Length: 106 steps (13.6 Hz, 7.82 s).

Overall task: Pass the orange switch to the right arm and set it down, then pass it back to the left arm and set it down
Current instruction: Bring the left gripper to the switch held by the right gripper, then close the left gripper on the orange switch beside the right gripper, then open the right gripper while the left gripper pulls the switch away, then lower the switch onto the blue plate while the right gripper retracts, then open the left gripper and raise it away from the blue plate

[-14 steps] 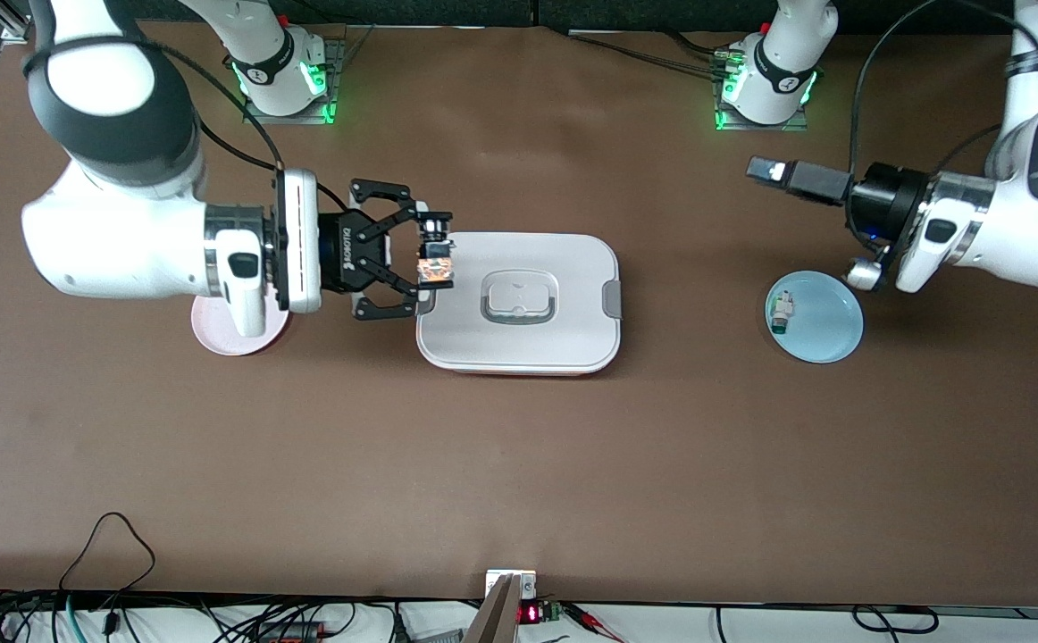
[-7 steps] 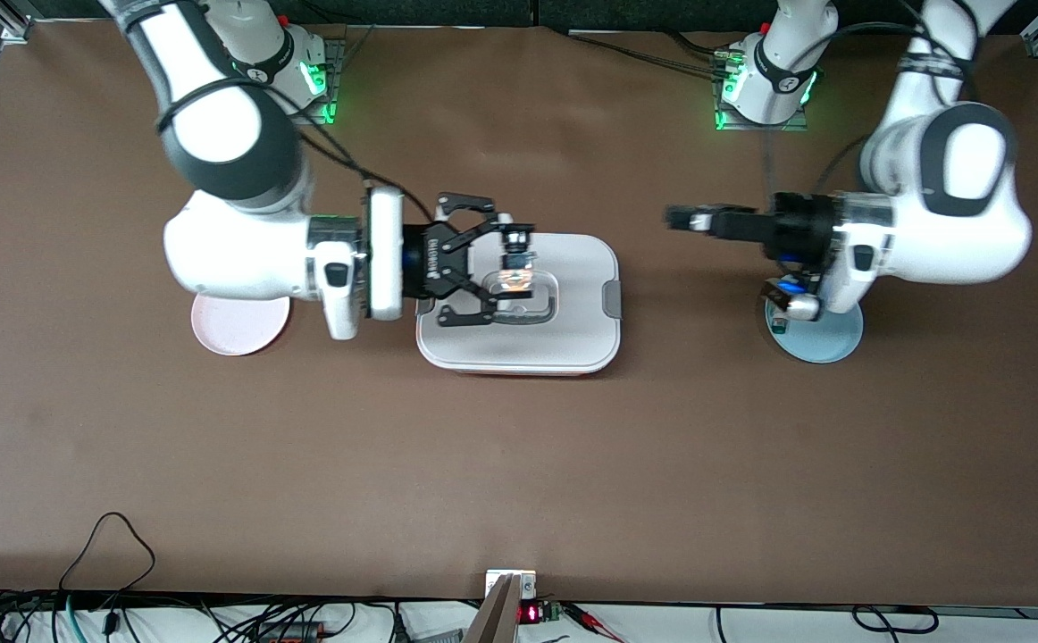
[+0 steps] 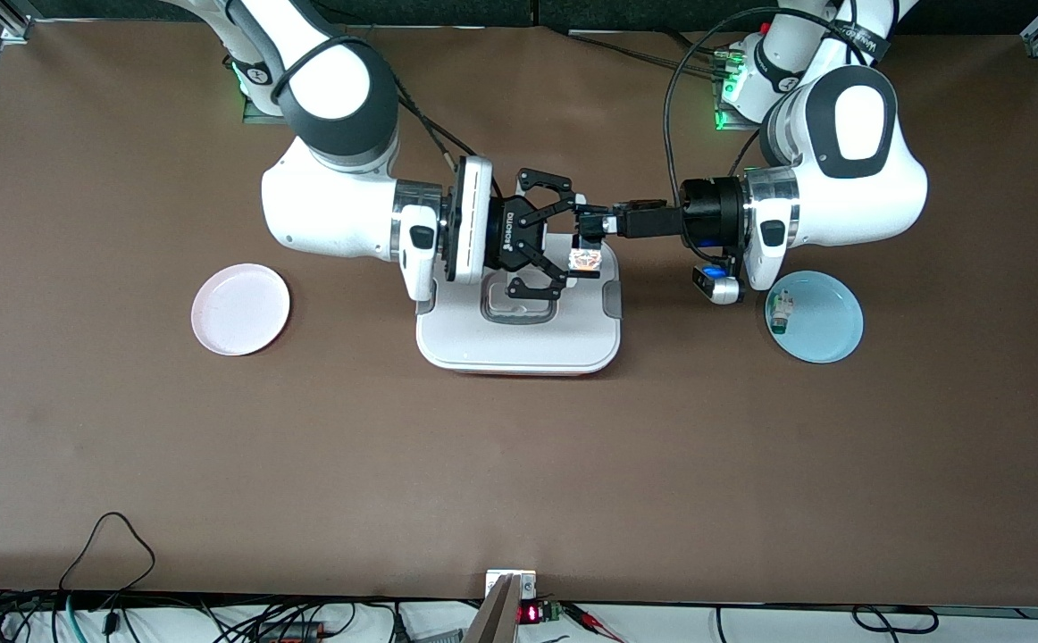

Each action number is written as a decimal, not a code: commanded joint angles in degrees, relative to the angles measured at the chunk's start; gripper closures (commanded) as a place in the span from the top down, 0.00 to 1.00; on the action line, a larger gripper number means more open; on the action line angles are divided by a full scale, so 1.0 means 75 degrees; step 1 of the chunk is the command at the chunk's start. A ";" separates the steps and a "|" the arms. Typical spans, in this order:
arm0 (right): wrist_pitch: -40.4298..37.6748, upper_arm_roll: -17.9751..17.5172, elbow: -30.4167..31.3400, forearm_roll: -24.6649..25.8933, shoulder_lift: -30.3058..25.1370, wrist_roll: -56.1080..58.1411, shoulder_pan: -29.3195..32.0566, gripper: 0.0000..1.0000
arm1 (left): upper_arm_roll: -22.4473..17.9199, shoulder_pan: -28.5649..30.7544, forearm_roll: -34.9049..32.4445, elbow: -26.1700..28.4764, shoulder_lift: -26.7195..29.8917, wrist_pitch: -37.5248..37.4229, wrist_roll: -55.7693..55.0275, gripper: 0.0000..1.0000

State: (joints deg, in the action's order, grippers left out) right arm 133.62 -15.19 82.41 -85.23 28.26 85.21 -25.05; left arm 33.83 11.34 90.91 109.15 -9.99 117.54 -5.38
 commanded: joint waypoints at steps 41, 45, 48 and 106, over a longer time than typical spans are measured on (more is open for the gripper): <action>0.0231 0.0021 -0.0019 -0.0378 -0.0053 0.0029 0.0036 1.00 | -0.0011 -0.0106 -0.0238 -0.0549 -0.0426 0.0840 -0.0525 0.04; 0.0231 0.0021 -0.0008 -0.0320 -0.0053 0.0018 0.0070 1.00 | -0.0023 -0.0106 -0.0761 -0.0642 -0.0403 0.0840 -0.0794 0.04; 0.0149 0.0091 0.0319 -0.0249 -0.0065 0.0006 0.0433 1.00 | -0.0034 0.0023 -0.1980 -0.0701 -0.0426 0.0340 -0.0643 0.04; -0.5335 0.2025 0.1915 1.1552 -0.3722 -1.1174 0.3610 1.00 | -0.0011 0.4359 -1.4219 0.2638 -0.2501 0.3770 1.2483 1.00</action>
State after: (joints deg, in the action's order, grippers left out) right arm 95.40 0.54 96.89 1.86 0.81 0.31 1.39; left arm 33.13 43.25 -14.55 128.84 -28.40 145.94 89.17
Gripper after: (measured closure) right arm 0.000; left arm 0.247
